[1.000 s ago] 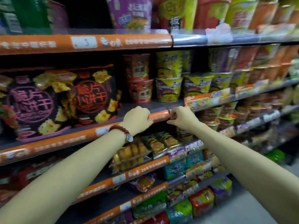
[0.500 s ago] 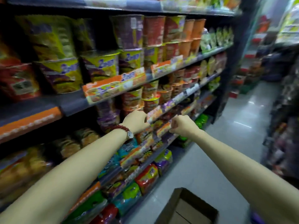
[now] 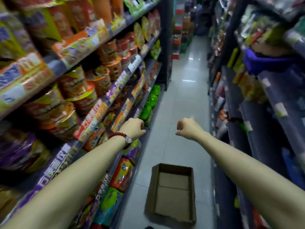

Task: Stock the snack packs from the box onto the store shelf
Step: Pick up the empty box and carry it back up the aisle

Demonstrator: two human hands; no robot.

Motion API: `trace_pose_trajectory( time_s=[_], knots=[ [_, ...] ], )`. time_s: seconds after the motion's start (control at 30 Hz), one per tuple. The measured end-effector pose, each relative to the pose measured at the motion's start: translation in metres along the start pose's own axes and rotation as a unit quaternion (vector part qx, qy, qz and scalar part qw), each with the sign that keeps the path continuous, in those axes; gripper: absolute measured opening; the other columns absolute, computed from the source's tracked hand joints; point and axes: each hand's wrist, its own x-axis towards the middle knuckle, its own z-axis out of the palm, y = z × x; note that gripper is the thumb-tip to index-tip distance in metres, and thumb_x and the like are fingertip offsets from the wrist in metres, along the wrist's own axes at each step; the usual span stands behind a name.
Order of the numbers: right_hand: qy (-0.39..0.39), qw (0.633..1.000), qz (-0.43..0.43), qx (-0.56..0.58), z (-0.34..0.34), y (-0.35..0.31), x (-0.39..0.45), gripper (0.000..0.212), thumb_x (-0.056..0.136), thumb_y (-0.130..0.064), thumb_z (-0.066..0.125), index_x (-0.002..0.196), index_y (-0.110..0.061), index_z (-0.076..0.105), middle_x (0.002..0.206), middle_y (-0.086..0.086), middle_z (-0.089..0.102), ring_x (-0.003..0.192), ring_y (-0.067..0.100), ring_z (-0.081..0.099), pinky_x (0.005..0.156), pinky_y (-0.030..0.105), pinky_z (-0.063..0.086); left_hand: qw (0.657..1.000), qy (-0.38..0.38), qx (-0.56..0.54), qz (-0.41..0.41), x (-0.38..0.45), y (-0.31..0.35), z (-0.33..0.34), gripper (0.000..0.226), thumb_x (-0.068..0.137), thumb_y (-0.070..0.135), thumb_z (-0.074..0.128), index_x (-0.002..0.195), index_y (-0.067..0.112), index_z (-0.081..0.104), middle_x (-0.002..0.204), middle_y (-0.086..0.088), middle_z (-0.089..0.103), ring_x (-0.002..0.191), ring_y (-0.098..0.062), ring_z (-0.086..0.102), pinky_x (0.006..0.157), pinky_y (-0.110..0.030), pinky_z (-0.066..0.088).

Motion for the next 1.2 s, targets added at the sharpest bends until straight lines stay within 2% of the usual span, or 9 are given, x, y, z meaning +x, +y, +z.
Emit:
trace_pose_trajectory(
  time_s=[0.13,0.23,0.43,0.57,0.67,0.83,1.0,1.1,1.2],
  knots=[
    [-0.012,0.995,0.096,0.015,0.026,0.035,0.000,0.023,0.085,-0.022,0.067,0.099,-0.003,0.068,0.102,0.013,0.069,0.096,0.029,0.062,0.074,0.034,0.050,0.998,-0.059,-0.010,0.018,0.033,-0.002,0.042,0.026,0.088,0.029,0.059,0.097,0.006,0.068,0.099,-0.015,0.070,0.099,-0.031,0.063,0.082,-0.038,0.052],
    [-0.038,0.989,0.144,0.020,0.057,0.061,0.003,0.024,0.086,-0.022,0.065,0.103,-0.004,0.067,0.107,0.013,0.067,0.101,0.029,0.062,0.070,0.029,0.044,0.995,-0.093,-0.020,0.016,0.055,-0.008,0.083,0.027,0.089,0.029,0.057,0.098,0.006,0.068,0.101,-0.015,0.070,0.100,-0.030,0.063,0.081,-0.037,0.052],
    [-0.098,0.969,0.216,0.065,0.152,0.120,0.015,0.028,0.090,-0.025,0.063,0.111,-0.007,0.063,0.111,0.014,0.065,0.103,0.028,0.060,0.079,0.033,0.047,0.985,-0.162,-0.047,-0.034,0.087,-0.032,0.201,0.026,0.085,0.029,0.056,0.100,0.011,0.068,0.105,-0.015,0.069,0.105,-0.033,0.061,0.085,-0.034,0.051],
    [-0.086,0.955,0.255,0.126,0.227,0.160,0.027,0.041,0.090,-0.031,0.061,0.125,-0.012,0.053,0.117,0.013,0.062,0.104,0.027,0.060,0.088,0.039,0.052,0.977,-0.195,-0.062,-0.055,0.106,-0.045,0.285,0.037,0.090,0.035,0.056,0.120,0.013,0.060,0.116,-0.012,0.066,0.110,-0.028,0.058,0.089,-0.032,0.047],
    [-0.070,0.948,0.265,0.162,0.283,0.184,0.040,0.050,0.092,-0.033,0.059,0.136,-0.013,0.044,0.129,0.015,0.057,0.115,0.030,0.056,0.093,0.038,0.048,0.972,-0.202,-0.090,-0.080,0.117,-0.055,0.346,0.047,0.092,0.037,0.055,0.131,0.010,0.051,0.126,-0.013,0.060,0.116,-0.028,0.056,0.093,-0.032,0.044],
    [-0.041,0.928,0.293,0.227,0.385,0.225,0.060,0.057,0.094,-0.035,0.057,0.142,-0.012,0.037,0.139,0.014,0.050,0.126,0.028,0.050,0.101,0.040,0.044,0.957,-0.211,-0.145,-0.133,0.125,-0.081,0.457,0.065,0.091,0.042,0.057,0.142,0.008,0.036,0.140,-0.017,0.048,0.126,-0.030,0.049,0.100,-0.037,0.042],
    [-0.023,0.925,0.313,0.212,0.486,0.270,0.068,0.057,0.093,-0.035,0.058,0.142,-0.014,0.038,0.140,0.011,0.049,0.128,0.027,0.049,0.103,0.041,0.045,0.933,-0.238,-0.196,-0.185,0.127,-0.106,0.561,0.076,0.089,0.044,0.058,0.148,0.010,0.024,0.150,-0.015,0.036,0.135,-0.032,0.039,0.106,-0.040,0.037],
    [-0.033,0.923,0.322,0.210,0.535,0.294,0.069,0.061,0.092,-0.036,0.058,0.144,-0.014,0.034,0.145,0.009,0.044,0.132,0.026,0.044,0.107,0.043,0.042,0.915,-0.224,-0.250,-0.225,0.134,-0.118,0.613,0.081,0.088,0.044,0.060,0.149,0.011,0.019,0.154,-0.013,0.029,0.139,-0.032,0.034,0.110,-0.042,0.033],
    [-0.030,0.916,0.337,0.213,0.582,0.320,0.074,0.072,0.090,-0.035,0.062,0.148,-0.015,0.025,0.150,0.009,0.038,0.136,0.028,0.040,0.110,0.044,0.039,0.882,-0.198,-0.311,-0.292,0.144,-0.129,0.664,0.090,0.084,0.048,0.063,0.150,0.013,0.013,0.155,-0.014,0.027,0.139,-0.034,0.033,0.110,-0.046,0.033]
  ],
)
